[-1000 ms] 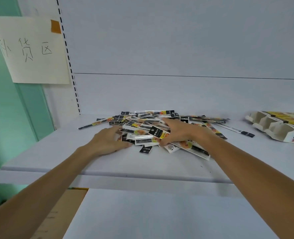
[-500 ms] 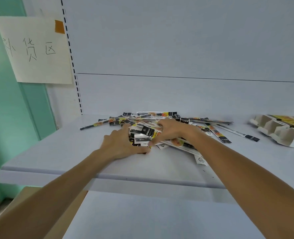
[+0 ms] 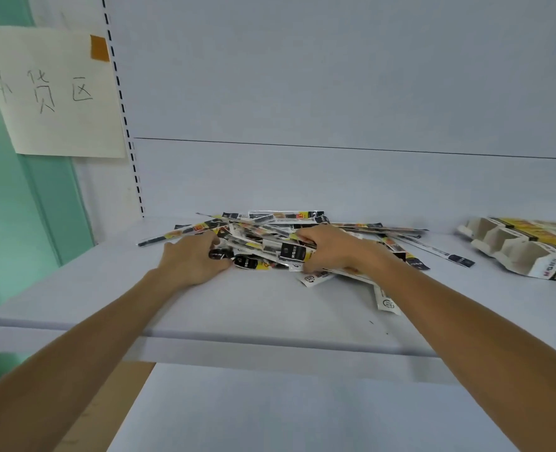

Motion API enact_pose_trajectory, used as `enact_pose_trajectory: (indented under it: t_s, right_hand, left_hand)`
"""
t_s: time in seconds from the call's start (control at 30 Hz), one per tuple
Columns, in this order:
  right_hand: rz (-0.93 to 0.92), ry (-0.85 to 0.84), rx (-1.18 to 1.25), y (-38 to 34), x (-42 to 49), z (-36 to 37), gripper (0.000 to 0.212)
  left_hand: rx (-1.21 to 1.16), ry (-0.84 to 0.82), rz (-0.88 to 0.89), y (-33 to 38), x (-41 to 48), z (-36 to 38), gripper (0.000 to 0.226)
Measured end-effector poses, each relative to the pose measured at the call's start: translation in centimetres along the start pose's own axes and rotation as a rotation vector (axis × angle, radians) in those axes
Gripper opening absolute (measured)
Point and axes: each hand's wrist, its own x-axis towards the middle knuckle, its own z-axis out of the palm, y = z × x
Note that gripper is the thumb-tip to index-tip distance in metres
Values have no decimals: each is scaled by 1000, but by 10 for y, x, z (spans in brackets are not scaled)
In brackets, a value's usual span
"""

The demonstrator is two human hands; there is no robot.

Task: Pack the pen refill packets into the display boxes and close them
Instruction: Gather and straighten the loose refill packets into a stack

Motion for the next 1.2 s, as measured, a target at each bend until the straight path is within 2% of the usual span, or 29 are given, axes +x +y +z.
enact_pose_trajectory:
  t_s: [0.07,0.13,0.2,0.23,0.3,0.37,0.47,0.57,0.67,0.77,0.83,0.9,0.97,1.0,1.07,1.13,1.17,1.2]
  right_hand:
    - [-33,1,-7,0,-9,-2,29]
    - [-63,-18,-31,1,-16,-3,55]
    - [-111,-44,-38,-1,-22,-1,64]
    - [-161,-50,-33,-5,-24,1,56]
    - [-222,-38,-76,-13,-24,9,22]
    - [-261,-26,-124,-22,-23,17,42]
    - [-260,4,-204,-26,-19,20,42]
    - [-247,48,-270,-22,-18,21,85]
    - [-277,190,-342,-22,-20,22,92]
    - [-287,268,-367,-20,-22,22,88]
    - [-263,218,-284,-19,-25,21,90]
    - [-220,166,-188,-17,-24,19,95]
    - [-199,161,-199,-16,-21,17,99]
    - [-197,156,-232,-17,-20,16,97]
    - [-216,143,-361,-18,-19,13,89]
    - [-255,161,-520,-18,-18,13,82]
    - [-270,181,-560,-18,-18,14,80]
    - [-277,205,-561,-18,-16,14,77]
  left_hand:
    - [50,28,0,-3,3,-2,53]
    - [27,8,2,-5,6,-8,55]
    - [-9,-36,68,-7,7,-15,50]
    - [-29,-55,101,-8,7,-18,47]
    - [-80,-80,133,-10,7,-22,42]
    - [-113,-74,166,-13,6,-22,37]
    - [-149,-60,220,-14,1,-20,35]
    - [-198,-96,244,-12,-3,-19,43]
    - [-289,-154,254,-10,-2,-21,36]
    - [-472,-306,178,0,-5,-28,41]
    - [-673,-374,107,11,-9,-35,53]
    - [-1011,-388,32,22,-12,-38,53]
    - [-1320,-289,-95,34,-10,-38,42]
    - [-1314,-175,-134,37,-8,-36,39]
    - [-979,102,-173,36,-1,-33,32]
    - [-698,313,-99,33,1,-39,31]
    - [-638,312,-57,33,0,-46,29]
    - [-591,228,-14,35,0,-50,25]
